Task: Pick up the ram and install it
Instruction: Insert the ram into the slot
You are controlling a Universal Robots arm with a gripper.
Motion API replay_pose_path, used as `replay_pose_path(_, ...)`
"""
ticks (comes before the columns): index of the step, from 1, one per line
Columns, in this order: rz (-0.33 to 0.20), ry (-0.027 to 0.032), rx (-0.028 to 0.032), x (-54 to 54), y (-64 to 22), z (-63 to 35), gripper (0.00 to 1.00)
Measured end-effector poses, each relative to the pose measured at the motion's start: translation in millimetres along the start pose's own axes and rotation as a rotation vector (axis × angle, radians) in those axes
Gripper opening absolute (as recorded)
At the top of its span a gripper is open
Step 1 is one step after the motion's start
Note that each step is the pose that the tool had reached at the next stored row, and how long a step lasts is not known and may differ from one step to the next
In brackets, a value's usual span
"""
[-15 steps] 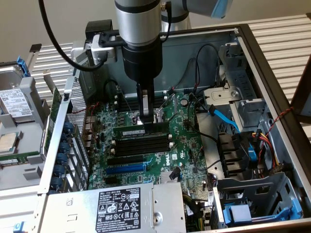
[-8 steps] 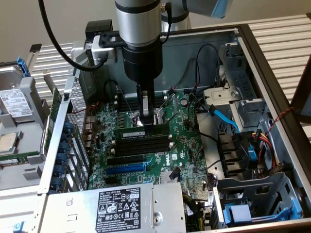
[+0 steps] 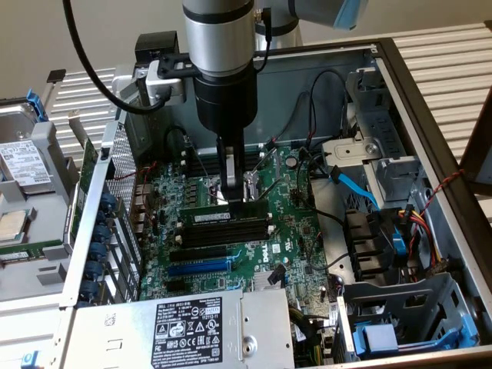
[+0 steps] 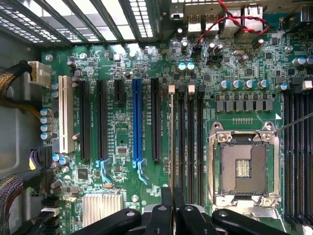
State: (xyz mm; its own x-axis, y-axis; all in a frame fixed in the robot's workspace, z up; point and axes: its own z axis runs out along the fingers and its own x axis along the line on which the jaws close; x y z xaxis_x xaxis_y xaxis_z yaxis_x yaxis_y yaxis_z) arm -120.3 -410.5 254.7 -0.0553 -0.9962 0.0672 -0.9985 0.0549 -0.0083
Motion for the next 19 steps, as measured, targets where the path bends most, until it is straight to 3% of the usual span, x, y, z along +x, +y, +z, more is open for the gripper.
replay_pose_path(6,0.0,-0.0002,0.0001,-0.5,0.1,6.6,0.13)
replay_pose_path(10,0.0,-0.007,-0.0006,-0.6,0.1,8.2,0.13)
replay_pose_path(16,-0.001,-0.0074,-0.0092,-0.7,-0.1,8.7,0.13)
replay_pose_path(19,-0.003,-0.0073,-0.0108,-0.7,-0.2,9.0,0.13)
